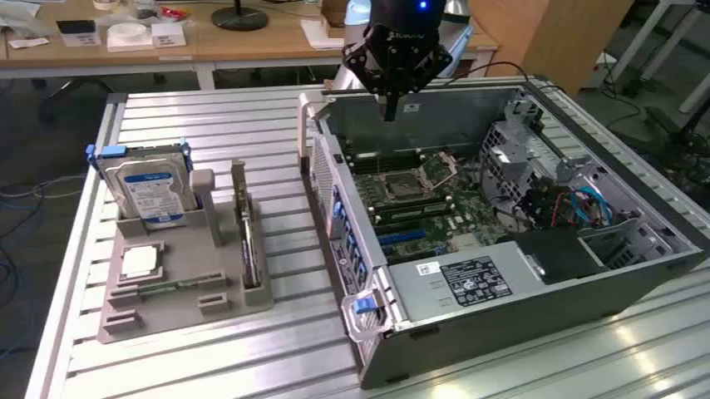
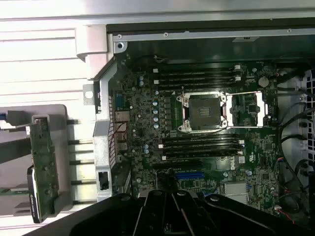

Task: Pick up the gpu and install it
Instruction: 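Reach for the gpu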

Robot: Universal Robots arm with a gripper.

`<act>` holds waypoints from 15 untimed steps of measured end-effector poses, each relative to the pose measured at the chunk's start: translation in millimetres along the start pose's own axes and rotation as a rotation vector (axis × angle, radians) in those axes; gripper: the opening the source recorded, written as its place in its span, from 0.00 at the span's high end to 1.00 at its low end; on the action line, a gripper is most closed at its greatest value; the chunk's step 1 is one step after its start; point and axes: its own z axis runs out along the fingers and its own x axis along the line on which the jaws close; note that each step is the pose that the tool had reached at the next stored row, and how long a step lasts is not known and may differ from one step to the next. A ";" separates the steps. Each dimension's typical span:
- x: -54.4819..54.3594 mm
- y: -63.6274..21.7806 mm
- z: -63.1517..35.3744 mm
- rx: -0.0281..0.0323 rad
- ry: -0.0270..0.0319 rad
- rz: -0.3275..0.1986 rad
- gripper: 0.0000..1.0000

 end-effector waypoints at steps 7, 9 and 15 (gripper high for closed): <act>2.6 -0.2 -0.1 0.0000 0.0000 0.000 0.89; 4.8 -0.4 -0.1 -0.0001 0.0000 0.000 0.89; 10.8 -0.8 -0.3 0.0000 0.0000 0.000 0.89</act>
